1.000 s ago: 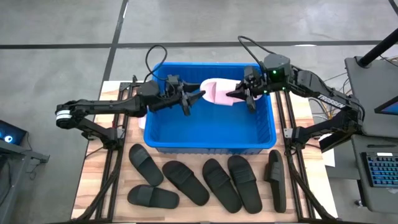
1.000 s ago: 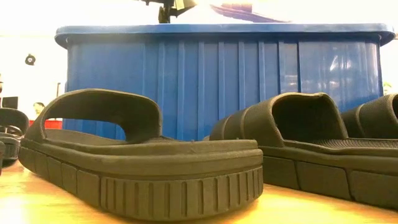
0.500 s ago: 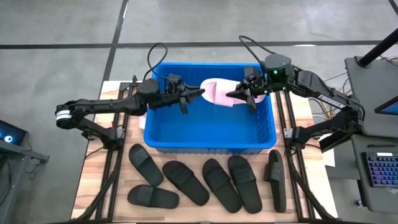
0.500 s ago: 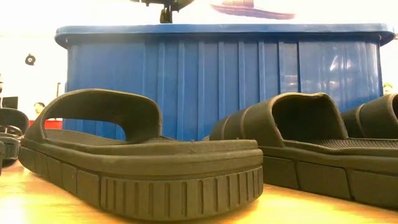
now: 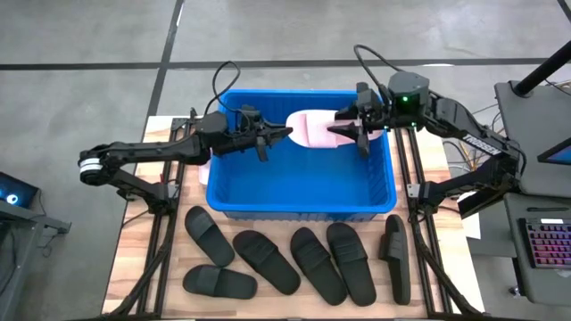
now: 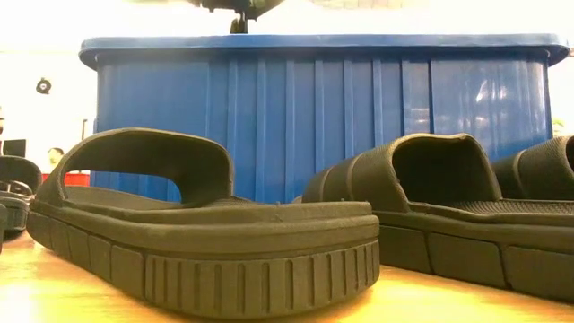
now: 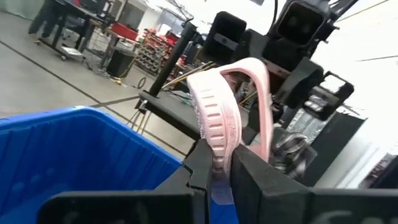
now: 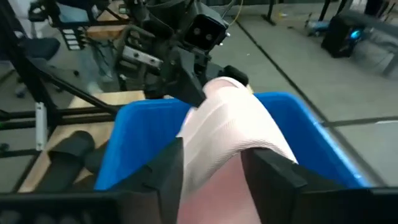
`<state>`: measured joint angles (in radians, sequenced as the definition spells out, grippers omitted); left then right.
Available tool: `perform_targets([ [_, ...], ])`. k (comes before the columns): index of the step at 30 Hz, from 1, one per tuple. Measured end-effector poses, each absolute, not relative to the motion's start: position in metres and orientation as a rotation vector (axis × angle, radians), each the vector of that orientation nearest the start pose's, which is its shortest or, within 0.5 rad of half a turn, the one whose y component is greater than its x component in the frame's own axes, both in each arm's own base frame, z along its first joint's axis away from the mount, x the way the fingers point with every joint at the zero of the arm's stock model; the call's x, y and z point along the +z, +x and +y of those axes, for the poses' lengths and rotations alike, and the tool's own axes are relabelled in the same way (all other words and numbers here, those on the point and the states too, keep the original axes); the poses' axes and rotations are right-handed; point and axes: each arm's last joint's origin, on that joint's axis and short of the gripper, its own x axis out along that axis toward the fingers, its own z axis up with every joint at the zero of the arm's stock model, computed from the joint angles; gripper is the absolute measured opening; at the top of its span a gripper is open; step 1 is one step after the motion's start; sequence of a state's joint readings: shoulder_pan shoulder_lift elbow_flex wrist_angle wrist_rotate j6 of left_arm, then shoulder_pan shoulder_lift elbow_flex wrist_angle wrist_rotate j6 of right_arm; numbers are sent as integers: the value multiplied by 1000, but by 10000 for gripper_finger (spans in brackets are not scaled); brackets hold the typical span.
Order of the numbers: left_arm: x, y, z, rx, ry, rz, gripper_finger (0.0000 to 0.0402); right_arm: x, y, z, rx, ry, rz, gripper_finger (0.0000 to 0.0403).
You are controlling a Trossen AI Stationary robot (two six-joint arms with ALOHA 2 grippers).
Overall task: Pick and place slides into bin
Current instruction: Put the pink slide into the blue bin
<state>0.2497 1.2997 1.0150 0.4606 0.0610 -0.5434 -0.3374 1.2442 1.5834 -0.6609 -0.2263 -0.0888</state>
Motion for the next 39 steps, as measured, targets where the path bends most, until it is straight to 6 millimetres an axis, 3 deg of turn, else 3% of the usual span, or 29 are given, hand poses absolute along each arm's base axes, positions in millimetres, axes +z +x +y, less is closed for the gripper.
perform_targets([
  [5, 368, 279, 69, 112, -515, -214, 15, 469, 219, -71, -101, -50, 302, 184],
  [11, 366, 271, 65, 96, -525, -126, 15, 487, 208, -68, -112, -137, 282, 191],
  [16, 368, 263, 65, 110, -575, -100, 14, 498, 203, -59, -48, -374, 268, 192],
  [23, 367, 260, 77, 73, -775, -92, 14, 494, 212, -44, 71, -647, 275, 192],
  [31, 364, 255, 99, 6, -986, -54, 14, 492, 216, -28, 3, -856, 335, 192],
  [39, 365, 251, 109, 33, -1043, -77, 14, 475, 235, -11, 19, -1057, 494, 192],
])
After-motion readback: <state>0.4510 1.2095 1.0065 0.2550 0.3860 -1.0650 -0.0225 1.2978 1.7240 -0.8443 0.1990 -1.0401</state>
